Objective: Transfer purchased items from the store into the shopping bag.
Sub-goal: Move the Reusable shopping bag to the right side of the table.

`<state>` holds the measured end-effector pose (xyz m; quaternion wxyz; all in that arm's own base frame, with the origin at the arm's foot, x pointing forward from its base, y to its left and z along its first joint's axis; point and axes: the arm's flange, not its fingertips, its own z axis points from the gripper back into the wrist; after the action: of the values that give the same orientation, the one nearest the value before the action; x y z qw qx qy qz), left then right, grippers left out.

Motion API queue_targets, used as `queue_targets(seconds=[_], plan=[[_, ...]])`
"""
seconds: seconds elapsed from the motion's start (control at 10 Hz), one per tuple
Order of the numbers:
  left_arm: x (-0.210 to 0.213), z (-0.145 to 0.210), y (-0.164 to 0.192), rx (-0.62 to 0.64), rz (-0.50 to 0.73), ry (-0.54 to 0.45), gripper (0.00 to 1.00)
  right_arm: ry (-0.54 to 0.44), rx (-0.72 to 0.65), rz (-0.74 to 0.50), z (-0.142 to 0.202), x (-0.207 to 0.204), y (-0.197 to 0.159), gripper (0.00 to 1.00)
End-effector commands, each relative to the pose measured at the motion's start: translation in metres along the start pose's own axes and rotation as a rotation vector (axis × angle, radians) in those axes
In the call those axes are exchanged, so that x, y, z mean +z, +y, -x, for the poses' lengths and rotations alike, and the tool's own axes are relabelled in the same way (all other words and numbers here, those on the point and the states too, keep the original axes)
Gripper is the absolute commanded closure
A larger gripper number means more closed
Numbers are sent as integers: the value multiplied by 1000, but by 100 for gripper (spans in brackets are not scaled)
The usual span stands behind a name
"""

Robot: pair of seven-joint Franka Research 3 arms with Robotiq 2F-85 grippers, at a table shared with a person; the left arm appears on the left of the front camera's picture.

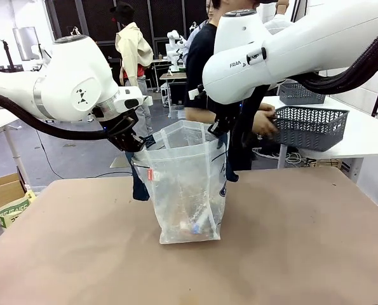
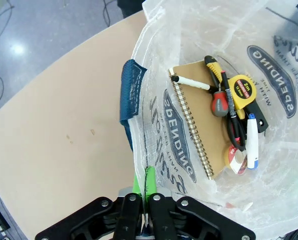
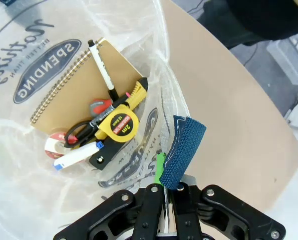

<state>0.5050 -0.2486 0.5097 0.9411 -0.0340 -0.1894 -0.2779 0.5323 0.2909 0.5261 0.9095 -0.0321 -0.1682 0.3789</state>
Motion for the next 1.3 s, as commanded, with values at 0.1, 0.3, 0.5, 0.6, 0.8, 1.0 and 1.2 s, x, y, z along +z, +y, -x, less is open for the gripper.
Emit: queue_targets(seconds=[0.1,0.3,0.5,0.6,0.8,1.0,1.2], plan=[[7,-11,-13,1,13,-65,100,34,-83,11,-15,-9,10,100],[11,-16,-25,-28,38,-91,100,65,-127,23,-26,-13,22,100],[12,-19,-34,-60,69,-100,100,84,-205,8,-32,-12,29,100],[12,-20,-35,-66,73,-106,100,93,-242,-13,-34,-12,30,100],[13,-27,-40,-88,91,-142,100,74,-292,-49,-38,-9,31,100],[12,-22,-44,-55,58,-103,100,53,-196,-60,-34,-6,25,100],[12,-22,-44,-55,58,-103,100,63,-261,-37,-36,-5,29,100]])
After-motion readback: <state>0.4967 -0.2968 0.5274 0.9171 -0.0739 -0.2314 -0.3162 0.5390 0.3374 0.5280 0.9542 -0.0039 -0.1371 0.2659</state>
